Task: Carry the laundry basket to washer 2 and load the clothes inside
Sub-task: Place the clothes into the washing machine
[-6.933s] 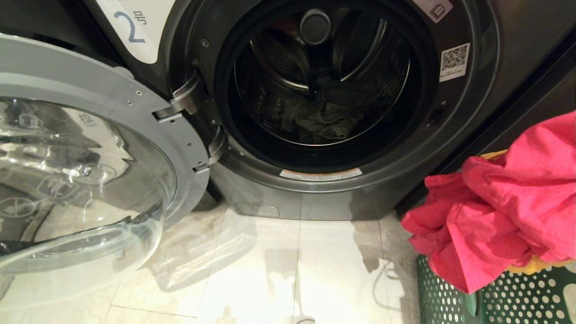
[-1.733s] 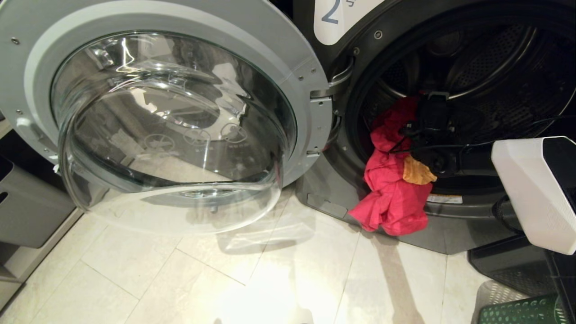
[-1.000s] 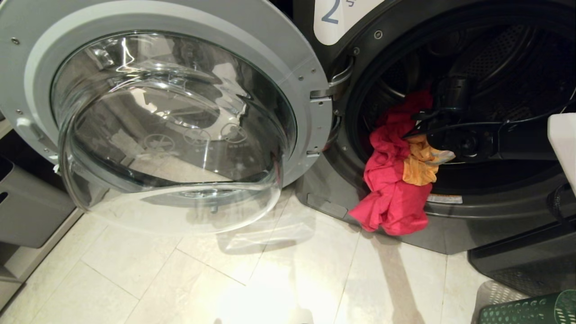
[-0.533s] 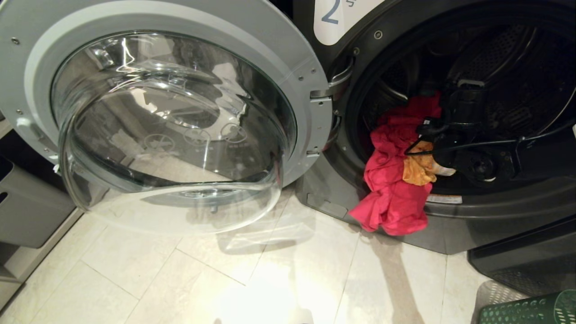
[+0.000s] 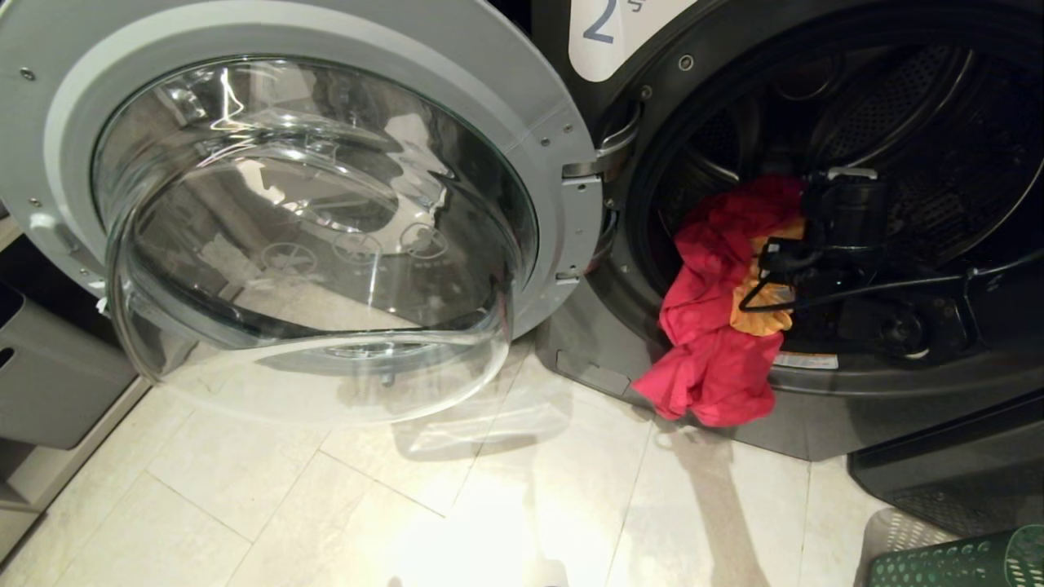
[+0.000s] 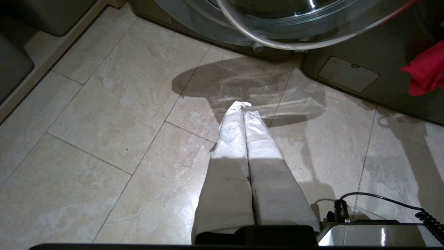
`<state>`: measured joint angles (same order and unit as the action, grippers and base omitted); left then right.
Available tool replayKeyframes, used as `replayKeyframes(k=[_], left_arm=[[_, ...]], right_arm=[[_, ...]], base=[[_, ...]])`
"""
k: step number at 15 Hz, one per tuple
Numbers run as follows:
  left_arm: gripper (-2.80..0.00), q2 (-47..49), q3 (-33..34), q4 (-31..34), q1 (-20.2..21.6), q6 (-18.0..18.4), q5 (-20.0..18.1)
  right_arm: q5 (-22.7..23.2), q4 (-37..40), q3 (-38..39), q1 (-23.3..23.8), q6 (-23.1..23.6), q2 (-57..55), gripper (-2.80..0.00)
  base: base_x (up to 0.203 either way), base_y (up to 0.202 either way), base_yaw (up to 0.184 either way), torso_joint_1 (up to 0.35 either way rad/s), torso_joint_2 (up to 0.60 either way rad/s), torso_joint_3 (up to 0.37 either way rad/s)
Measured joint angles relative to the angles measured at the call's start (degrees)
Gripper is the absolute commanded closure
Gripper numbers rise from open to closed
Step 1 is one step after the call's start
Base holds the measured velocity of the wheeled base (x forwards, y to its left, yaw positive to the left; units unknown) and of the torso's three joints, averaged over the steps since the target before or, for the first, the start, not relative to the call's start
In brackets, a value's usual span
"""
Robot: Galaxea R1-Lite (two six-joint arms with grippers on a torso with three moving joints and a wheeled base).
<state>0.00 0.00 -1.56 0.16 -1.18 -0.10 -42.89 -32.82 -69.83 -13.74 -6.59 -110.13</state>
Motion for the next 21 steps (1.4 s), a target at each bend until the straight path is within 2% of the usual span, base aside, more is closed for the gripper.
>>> replayKeyframes(k=[4,7,10,13,16,21], left_arm=[[0.0,0.0,0.0,0.0,0.0,0.0,0.0],[0.0,0.0,0.0,0.0,0.0,0.0,0.0],[0.0,0.0,0.0,0.0,0.0,0.0,0.0],[0.0,0.0,0.0,0.0,0.0,0.0,0.0],[0.0,0.0,0.0,0.0,0.0,0.0,0.0],[0.0,0.0,0.0,0.0,0.0,0.0,0.0]], right_arm=[[3.7,3.8,16.8,-3.1,-1.4,9.1,-2.8],[9.5,14.1,22.1,-4.1,-9.1,12.2,-2.8],[17.2,22.2,19.7,-4.3,-15.9,10.4,-2.8],[21.5,22.5,13.7,-4.4,-20.1,5.9,-2.8],[22.2,22.5,7.0,-4.7,-22.2,-0.5,-2.8],[22.0,22.4,-2.6,-4.8,-22.2,-9.8,-2.8]], base=[[0.0,0.0,0.0,0.0,0.0,0.0],[0.0,0.0,0.0,0.0,0.0,0.0],[0.0,0.0,0.0,0.0,0.0,0.0],[0.0,0.0,0.0,0.0,0.0,0.0],[0.0,0.0,0.0,0.0,0.0,0.0],[0.0,0.0,0.0,0.0,0.0,0.0]])
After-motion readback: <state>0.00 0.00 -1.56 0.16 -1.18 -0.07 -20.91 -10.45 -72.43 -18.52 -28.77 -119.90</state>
